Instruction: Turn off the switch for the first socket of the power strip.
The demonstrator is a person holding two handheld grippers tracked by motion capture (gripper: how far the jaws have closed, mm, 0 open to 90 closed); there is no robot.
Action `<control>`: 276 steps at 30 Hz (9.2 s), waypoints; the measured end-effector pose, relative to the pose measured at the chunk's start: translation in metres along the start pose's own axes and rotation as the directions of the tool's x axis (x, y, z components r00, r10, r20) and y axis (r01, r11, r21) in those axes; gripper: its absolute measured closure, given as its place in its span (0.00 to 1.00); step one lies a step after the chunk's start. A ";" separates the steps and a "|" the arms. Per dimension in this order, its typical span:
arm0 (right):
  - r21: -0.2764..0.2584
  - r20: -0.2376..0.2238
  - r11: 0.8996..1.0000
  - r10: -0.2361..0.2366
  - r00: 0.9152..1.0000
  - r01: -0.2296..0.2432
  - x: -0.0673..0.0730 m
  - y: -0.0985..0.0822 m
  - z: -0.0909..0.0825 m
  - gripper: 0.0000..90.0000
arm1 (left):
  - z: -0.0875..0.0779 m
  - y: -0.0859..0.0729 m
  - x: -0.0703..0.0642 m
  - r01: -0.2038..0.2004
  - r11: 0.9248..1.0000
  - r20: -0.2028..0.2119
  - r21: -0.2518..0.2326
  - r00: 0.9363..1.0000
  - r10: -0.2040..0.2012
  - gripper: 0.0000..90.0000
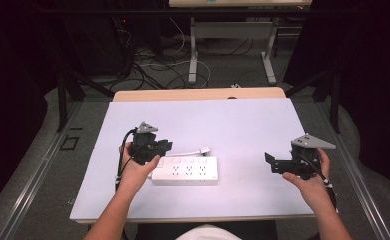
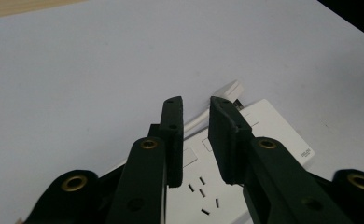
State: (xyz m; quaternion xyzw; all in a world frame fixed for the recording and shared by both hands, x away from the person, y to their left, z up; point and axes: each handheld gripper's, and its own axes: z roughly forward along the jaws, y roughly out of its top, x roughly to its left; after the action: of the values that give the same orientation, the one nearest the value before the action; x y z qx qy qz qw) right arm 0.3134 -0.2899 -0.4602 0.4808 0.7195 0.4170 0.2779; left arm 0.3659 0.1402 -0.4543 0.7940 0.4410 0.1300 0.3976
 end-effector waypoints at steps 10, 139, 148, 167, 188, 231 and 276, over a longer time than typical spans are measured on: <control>0.002 0.001 1.000 0.003 1.000 -0.003 -0.001 0.000 0.000 0.01 | 0.015 -0.001 -0.005 -0.001 0.999 -0.002 0.042 1.000 0.001 0.95; 0.016 -0.013 1.000 0.004 1.000 -0.004 0.001 -0.002 0.002 0.01 | 0.079 -0.016 -0.001 0.126 0.955 -0.063 0.270 0.992 -0.113 1.00; 0.021 -0.013 1.000 0.000 1.000 0.001 0.001 -0.002 0.003 0.01 | 0.079 -0.019 0.003 0.165 0.954 -0.034 0.251 0.986 -0.162 1.00; 0.022 -0.010 1.000 -0.002 1.000 0.002 0.001 -0.003 0.005 0.01 | 0.081 -0.022 0.002 0.173 0.954 0.013 0.246 0.983 -0.181 1.00; 0.030 -0.019 0.999 0.013 1.000 -0.013 -0.003 -0.005 0.006 0.01 | 0.080 -0.017 0.002 0.162 0.956 -0.010 0.245 0.986 -0.165 1.00; 0.030 -0.020 1.000 0.000 1.000 0.001 0.000 -0.003 0.007 0.01 | 0.043 0.000 -0.012 0.082 0.983 0.026 0.165 0.996 -0.087 0.77; 0.016 -0.014 1.000 0.007 1.000 -0.007 0.000 -0.002 0.004 0.01 | -0.047 0.004 0.025 0.088 0.989 -0.085 -0.121 0.992 -0.098 0.18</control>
State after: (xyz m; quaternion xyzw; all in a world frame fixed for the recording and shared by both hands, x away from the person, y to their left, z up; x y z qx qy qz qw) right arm 0.3158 -0.2884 -0.4637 0.4825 0.7231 0.4157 0.2674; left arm 0.3565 0.1838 -0.4240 0.7411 0.4868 0.1730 0.4287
